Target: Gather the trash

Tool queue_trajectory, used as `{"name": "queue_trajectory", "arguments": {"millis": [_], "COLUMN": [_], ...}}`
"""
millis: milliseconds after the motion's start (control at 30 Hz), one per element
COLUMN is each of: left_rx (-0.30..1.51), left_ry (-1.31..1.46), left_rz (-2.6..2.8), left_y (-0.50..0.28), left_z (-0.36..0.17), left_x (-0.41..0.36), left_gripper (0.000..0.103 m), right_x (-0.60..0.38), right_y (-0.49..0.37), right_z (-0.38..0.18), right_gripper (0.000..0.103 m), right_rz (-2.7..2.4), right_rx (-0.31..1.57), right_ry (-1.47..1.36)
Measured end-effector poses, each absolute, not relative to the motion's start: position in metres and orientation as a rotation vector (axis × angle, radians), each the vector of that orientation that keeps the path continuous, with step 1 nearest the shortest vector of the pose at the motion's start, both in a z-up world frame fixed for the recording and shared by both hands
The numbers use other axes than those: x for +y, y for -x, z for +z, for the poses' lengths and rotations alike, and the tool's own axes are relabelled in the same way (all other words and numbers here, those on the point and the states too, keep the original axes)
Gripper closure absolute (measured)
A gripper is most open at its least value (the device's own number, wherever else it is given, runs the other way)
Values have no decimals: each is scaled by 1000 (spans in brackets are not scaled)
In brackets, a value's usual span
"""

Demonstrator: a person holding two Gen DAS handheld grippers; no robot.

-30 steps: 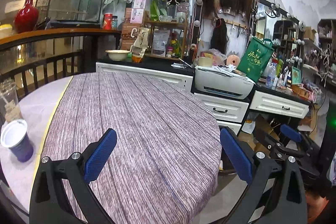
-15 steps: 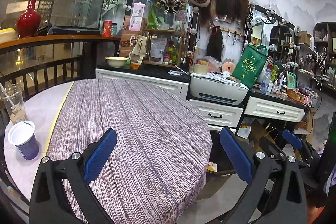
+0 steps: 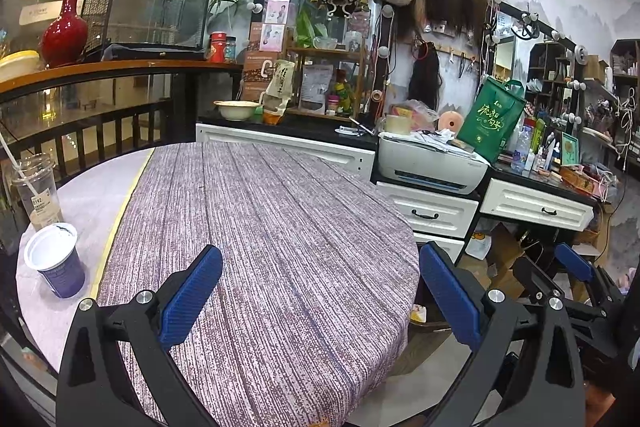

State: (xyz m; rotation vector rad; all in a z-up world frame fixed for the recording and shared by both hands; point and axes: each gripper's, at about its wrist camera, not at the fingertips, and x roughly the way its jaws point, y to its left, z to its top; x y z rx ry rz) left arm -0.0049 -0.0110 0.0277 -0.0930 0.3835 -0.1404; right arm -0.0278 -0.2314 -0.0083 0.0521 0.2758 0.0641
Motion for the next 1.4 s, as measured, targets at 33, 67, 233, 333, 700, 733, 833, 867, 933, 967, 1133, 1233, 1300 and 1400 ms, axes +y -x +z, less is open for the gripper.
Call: {"name": "queue_trajectory", "arguments": {"millis": [33,67,233,333,700,733,833,867,933,967,1133,1233,1300,1400], "left_rx": [384,384,382,385,378,381,381,380,381,382,386,405,413,409], "left_ry": [93,94,94,86,76,70,61,60,58,58,57,67,68,53], "left_rz": [-141,-142,-139,-139,-120,-124,-129,-132,-134,-135,-125,-121,-119,-113], "left_y": [5,5,5,5,6,4,4,5,7,7,7,5,4,5], "left_z": [28,28,28,27,23,22,21,20,21,21,21,22,21,20], "left_x": [-11,-11,-11,-11,-9,-9,-8,-8,-8,-7,-9,-10,-9,-10], "left_gripper": [6,6,5,5,6,6,6,6,5,5,5,5,5,5], "right_x": [-232,-231,-230,-230,-229,-229,-228,-229,-229,-229,-229,-229,-229,-230], "right_y": [28,27,28,27,27,27,27,27,28,28,28,28,28,28], "right_z": [-8,-8,-9,-9,-11,-11,-12,-11,-11,-11,-11,-11,-11,-11], "right_gripper": [6,6,6,6,6,6,6,6,6,6,6,6,6,6], "right_rz": [65,66,65,64,63,62,63,63,63,63,62,62,62,61], "right_rx": [276,276,278,279,279,280,281,281,279,279,281,281,282,283], "right_ry": [-53,-53,-52,-51,-51,-51,-48,-48,-47,-47,-46,-46,-44,-44]}}
